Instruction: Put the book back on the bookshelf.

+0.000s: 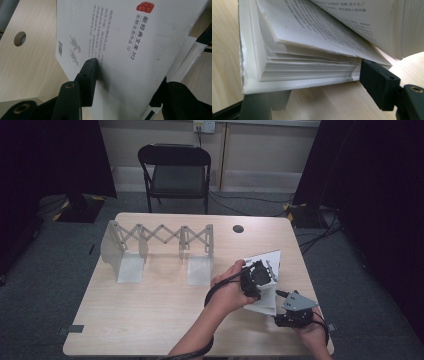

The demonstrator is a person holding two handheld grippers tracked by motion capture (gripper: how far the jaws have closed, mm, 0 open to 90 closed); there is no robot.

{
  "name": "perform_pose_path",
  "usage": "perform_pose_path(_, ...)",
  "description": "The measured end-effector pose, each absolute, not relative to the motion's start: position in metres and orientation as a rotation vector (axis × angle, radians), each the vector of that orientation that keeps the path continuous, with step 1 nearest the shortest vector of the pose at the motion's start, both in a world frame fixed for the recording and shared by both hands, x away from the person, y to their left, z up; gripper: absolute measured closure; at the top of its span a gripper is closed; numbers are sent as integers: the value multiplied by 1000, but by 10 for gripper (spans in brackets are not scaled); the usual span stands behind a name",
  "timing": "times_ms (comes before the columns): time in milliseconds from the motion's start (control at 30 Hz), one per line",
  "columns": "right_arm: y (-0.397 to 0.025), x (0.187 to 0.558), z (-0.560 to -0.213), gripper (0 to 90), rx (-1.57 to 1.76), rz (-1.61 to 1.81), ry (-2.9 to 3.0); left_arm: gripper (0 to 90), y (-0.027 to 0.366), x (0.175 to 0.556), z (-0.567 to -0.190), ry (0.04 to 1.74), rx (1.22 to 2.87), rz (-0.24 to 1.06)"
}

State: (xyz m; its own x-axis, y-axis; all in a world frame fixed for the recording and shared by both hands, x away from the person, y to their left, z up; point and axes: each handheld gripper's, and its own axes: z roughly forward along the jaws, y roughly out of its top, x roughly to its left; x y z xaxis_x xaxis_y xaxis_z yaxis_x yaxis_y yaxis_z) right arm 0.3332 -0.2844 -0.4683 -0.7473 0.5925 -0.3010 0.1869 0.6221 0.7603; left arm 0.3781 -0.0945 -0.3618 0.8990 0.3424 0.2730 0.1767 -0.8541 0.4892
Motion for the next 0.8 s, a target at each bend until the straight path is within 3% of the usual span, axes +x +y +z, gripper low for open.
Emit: perform_pose_path(800, -286, 335, -467, 259, 604, 983, 2309, 522, -95, 380, -359, 411, 2588, 478)
